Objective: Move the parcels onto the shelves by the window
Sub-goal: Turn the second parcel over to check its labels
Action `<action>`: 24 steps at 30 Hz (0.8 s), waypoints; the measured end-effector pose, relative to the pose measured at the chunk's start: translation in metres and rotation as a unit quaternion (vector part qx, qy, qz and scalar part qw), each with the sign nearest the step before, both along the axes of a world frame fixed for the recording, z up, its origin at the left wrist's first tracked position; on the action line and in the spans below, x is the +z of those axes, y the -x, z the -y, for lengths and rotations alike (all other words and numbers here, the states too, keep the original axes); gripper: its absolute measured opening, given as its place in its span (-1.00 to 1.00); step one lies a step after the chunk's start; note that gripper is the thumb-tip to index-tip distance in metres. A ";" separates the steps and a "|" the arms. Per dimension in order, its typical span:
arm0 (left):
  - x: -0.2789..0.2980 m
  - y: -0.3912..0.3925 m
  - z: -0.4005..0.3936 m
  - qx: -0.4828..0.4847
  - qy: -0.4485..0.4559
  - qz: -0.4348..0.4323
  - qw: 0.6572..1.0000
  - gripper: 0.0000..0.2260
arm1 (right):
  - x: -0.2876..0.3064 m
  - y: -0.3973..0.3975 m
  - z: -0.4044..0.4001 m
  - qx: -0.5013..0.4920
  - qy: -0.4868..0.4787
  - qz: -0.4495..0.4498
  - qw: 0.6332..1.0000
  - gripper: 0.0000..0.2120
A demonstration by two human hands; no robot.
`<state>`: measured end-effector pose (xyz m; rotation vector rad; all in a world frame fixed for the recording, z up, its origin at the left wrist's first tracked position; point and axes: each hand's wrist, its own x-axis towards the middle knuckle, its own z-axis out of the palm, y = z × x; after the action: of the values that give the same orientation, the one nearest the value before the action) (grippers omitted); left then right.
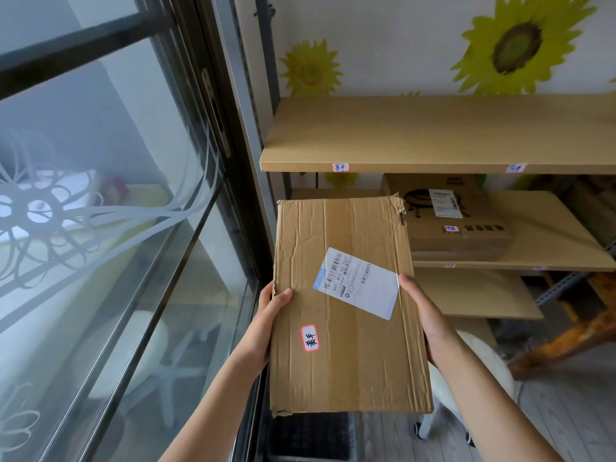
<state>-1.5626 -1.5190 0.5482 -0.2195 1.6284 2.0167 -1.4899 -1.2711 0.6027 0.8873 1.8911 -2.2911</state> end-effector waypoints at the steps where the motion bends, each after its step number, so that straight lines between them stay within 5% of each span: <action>1: 0.001 0.001 0.000 -0.006 0.005 -0.003 1.000 -0.29 | 0.001 0.000 0.000 0.002 0.001 -0.002 1.000 -0.86; 11: 0.008 -0.014 0.020 -0.070 0.001 -0.017 0.997 -0.28 | 0.012 0.006 -0.014 -0.004 -0.003 -0.065 0.998 -0.87; 15: 0.031 -0.011 0.014 -0.042 -0.033 -0.041 0.998 -0.48 | 0.040 0.020 -0.016 0.009 -0.007 -0.108 0.994 -0.44; 21: 0.072 0.038 -0.002 0.012 -0.056 -0.031 0.998 -0.23 | 0.100 0.044 -0.020 -0.026 -0.022 -0.173 0.984 -0.49; 24: 0.101 0.068 -0.015 0.031 -0.040 -0.047 0.998 -0.31 | 0.102 0.051 -0.031 -0.027 0.018 -0.180 0.983 -0.67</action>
<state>-1.6308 -1.5044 0.6495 -0.1500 1.6112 2.1641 -1.5407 -1.2404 0.7043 0.5530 1.9612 -2.6591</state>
